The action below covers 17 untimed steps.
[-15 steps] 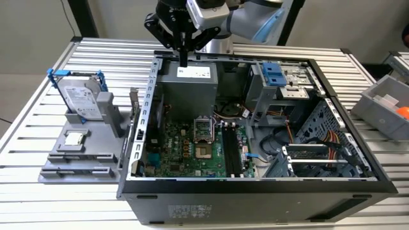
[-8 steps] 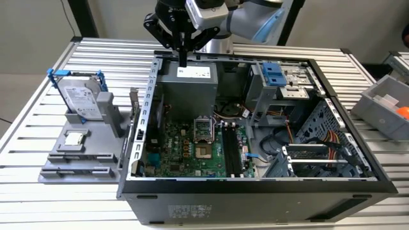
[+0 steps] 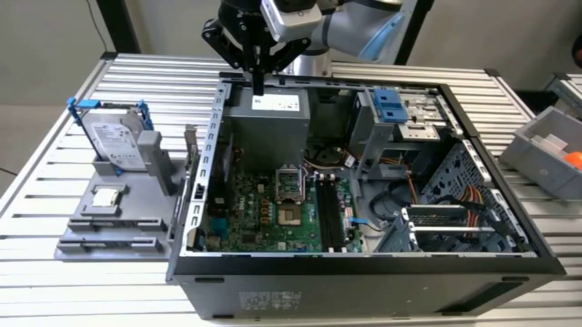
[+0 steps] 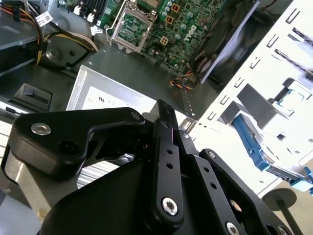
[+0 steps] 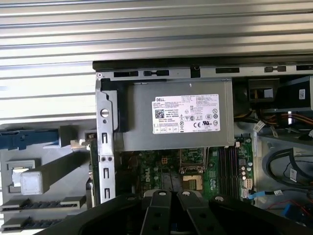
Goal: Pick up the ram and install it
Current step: 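Reach for the ram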
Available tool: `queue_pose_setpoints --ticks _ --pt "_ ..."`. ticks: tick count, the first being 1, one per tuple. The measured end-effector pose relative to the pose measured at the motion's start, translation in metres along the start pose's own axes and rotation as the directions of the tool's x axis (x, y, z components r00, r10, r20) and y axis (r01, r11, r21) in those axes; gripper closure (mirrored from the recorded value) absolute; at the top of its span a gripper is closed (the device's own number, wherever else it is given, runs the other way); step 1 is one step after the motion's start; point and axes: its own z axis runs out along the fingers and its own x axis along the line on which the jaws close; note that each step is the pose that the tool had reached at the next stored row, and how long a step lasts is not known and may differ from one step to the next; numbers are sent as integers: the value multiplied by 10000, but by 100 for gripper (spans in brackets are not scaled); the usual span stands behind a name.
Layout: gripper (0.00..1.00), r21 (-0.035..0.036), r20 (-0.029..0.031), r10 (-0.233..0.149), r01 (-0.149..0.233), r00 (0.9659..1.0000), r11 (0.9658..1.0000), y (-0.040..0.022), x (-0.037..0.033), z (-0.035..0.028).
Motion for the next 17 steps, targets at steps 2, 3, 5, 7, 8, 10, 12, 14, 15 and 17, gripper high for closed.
queue_pose_setpoints --ticks 2,3,5,7,8,10,12,14,15,17 --pt "100 -1 -2 0 0 10000 10000 -1 9 0" --pt "100 0 -3 0 0 10000 10000 -1 13 0" --pt "100 1 -6 0 0 10000 10000 -1 22 -1" --pt "100 0 -8 0 0 10000 10000 -2 29 0" --pt "100 0 -10 0 0 10000 10000 -2 34 0" --pt "100 1 -13 0 0 10000 10000 -2 37 -1" --pt "100 1 -16 0 0 10000 10000 -3 40 -1" --pt "100 1 -18 0 0 10000 10000 -3 43 -1" --pt "100 1 -20 0 0 10000 10000 -3 44 -1" --pt "100 2 -25 0 0 10000 10000 -3 46 -1"
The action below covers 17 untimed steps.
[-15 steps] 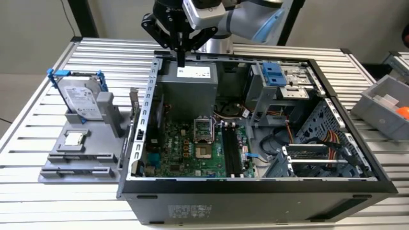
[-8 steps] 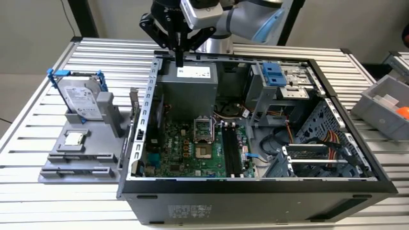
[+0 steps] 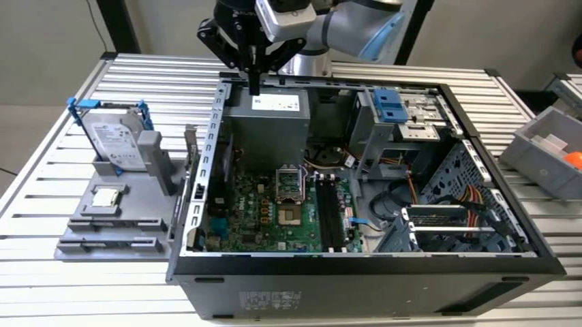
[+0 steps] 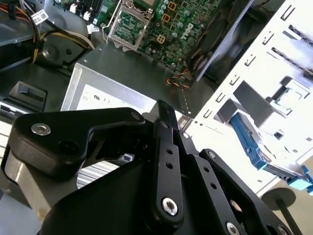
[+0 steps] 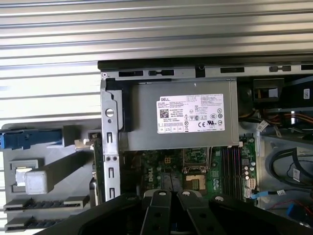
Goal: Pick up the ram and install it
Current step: 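Reach for the ram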
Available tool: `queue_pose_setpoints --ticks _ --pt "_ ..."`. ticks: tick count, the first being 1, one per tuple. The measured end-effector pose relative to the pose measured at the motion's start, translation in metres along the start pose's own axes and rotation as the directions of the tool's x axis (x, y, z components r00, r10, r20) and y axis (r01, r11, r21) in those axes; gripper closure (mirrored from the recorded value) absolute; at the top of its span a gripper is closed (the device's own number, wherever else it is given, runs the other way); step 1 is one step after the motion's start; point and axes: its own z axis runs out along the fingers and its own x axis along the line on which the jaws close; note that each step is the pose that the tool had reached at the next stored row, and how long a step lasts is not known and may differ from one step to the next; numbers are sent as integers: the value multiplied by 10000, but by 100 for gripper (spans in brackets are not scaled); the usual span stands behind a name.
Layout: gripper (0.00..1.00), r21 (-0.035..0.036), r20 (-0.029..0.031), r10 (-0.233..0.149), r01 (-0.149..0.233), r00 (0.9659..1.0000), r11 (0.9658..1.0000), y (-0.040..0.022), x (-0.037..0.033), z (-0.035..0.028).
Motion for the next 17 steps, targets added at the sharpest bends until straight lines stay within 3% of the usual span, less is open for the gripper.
queue_pose_setpoints --ticks 17 --pt "100 1 -30 2 -2 10000 10000 -1 13 0"
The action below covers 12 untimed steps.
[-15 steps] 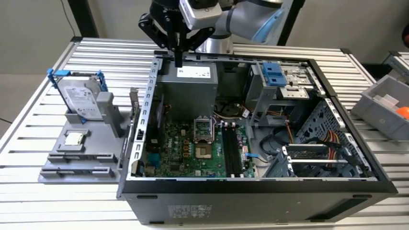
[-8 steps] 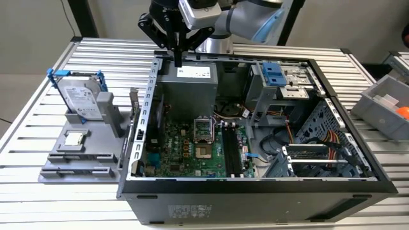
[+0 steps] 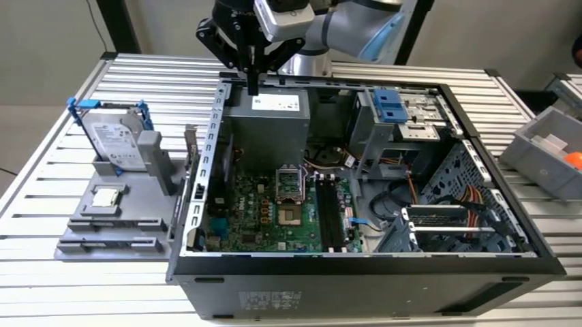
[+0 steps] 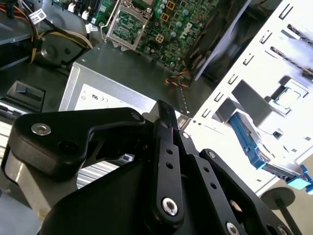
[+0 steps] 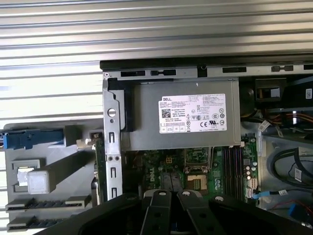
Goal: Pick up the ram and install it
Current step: 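Reach for the ram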
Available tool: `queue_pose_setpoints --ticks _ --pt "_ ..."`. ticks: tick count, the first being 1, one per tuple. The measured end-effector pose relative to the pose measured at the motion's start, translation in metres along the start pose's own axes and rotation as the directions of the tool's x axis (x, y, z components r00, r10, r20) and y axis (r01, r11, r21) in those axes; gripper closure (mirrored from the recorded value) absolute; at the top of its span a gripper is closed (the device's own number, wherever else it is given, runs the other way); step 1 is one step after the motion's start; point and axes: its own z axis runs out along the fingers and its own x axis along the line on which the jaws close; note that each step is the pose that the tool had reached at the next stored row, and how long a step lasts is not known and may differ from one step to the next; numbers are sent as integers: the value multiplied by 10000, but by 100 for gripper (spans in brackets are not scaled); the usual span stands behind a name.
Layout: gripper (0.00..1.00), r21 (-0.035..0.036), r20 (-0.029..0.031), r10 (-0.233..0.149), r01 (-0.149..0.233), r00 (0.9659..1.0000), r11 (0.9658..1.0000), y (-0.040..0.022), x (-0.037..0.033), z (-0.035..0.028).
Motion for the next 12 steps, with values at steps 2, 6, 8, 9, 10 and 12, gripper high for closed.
queue_pose_setpoints --ticks 2,6,8,9,10,12 --pt "100 0 -2 1 -1 10000 10000 0 3 0" --pt "100 1 -7 0 0 10000 10000 0 5 0" --pt "100 1 -9 1 -1 10000 10000 -1 7 0" --pt "100 1 -10 0 0 10000 10000 -1 7 0" --pt "100 2 -11 0 0 10000 10000 -1 8 -1" --pt "100 1 -12 1 -1 10000 10000 -1 9 0"
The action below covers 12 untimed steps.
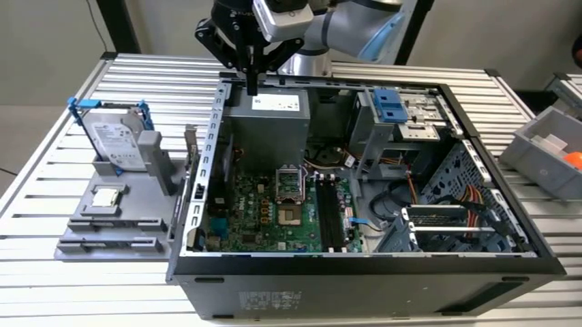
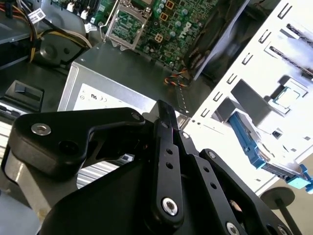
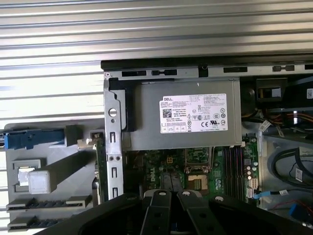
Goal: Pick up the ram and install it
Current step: 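Reach for the ram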
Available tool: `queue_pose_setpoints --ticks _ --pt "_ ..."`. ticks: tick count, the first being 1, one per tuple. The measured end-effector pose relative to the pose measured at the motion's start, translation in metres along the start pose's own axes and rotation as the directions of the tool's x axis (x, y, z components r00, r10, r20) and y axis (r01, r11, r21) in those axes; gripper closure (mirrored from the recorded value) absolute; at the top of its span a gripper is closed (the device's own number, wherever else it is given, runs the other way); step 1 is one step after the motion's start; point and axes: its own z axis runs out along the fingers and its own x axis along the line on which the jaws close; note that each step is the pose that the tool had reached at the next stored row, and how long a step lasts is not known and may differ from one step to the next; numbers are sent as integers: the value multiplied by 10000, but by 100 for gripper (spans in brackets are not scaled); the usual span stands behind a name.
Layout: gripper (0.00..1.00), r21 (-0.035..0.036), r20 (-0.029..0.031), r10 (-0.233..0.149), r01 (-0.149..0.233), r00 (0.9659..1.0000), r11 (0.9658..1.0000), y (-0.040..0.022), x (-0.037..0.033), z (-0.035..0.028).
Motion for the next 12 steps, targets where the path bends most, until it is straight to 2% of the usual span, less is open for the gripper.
queue_pose_setpoints --ticks 12 --pt "100 1 -9 0 0 10000 10000 -1 10 0"
